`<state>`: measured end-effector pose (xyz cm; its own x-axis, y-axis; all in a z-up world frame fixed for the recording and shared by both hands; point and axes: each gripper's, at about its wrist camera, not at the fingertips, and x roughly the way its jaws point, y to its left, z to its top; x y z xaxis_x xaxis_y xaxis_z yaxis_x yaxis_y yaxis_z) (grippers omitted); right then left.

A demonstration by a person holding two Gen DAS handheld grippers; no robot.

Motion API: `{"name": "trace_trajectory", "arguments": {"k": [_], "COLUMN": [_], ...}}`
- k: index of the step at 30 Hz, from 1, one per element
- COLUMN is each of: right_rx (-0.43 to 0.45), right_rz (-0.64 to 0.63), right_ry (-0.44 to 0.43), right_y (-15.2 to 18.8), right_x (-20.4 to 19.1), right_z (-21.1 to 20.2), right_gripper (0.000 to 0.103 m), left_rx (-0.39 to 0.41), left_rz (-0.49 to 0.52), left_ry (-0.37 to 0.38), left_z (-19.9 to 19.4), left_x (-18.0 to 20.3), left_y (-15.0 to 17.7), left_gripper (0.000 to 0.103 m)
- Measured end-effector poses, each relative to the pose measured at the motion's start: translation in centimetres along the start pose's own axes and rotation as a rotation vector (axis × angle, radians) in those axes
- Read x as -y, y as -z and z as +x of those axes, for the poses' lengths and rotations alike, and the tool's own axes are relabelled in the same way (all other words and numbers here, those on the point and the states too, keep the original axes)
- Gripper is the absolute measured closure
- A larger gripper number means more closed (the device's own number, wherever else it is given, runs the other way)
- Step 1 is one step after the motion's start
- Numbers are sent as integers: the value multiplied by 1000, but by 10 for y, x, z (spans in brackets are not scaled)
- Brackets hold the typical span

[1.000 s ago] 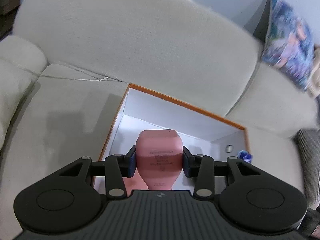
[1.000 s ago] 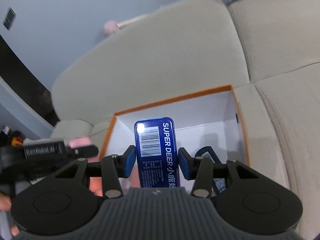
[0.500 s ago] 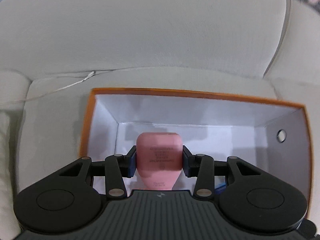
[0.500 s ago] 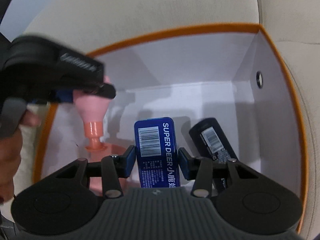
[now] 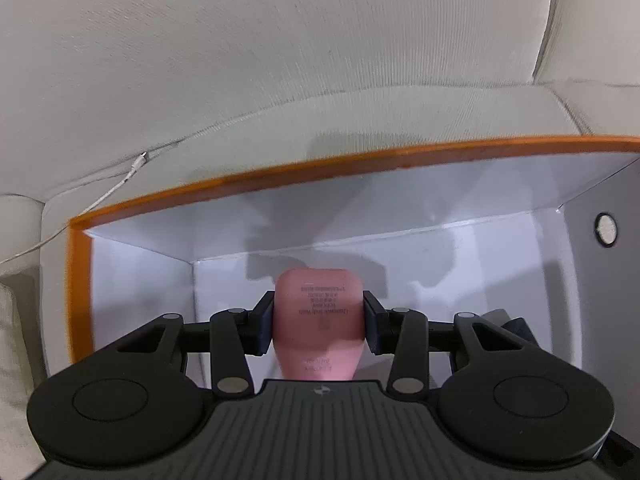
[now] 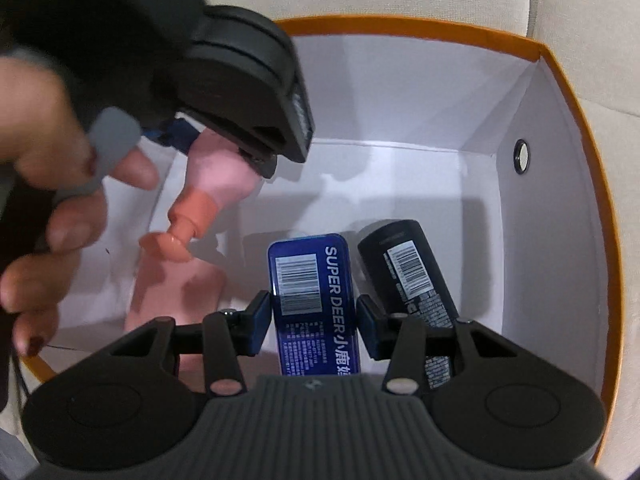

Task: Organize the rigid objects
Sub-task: 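Lift the pink lotion bottle and blue tin and carry both into the shoebox, then open both grippers to drop the bottle and tin, then withdraw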

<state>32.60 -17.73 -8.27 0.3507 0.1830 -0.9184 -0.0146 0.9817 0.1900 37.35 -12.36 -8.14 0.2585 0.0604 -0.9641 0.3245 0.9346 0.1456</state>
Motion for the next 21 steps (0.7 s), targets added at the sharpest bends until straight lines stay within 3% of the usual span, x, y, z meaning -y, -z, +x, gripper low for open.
{"name": "trace_trajectory", "arguments": {"k": [9,14,16,21], "right_rx": [-45,-40,-32,-12], "right_rz": [-62,-48,-49,-74], "right_ry": [84,71,59,40], "right_y": [-2,-4,-5,-5], "right_x": [-32,-38,-41,-49], "right_z": [17,24,23,24], "right_gripper": [55,54,45,37], "left_rx": [-10,-5,-5,8], "left_rz": [-3,-18,-25,-58], "left_ry": [-27,-22,-12,33], "left_z": [11,9,7,2], "left_x": [7,5,2,-6], "left_y": [-3,0,2,5], "left_gripper": [54,54,54,54]}}
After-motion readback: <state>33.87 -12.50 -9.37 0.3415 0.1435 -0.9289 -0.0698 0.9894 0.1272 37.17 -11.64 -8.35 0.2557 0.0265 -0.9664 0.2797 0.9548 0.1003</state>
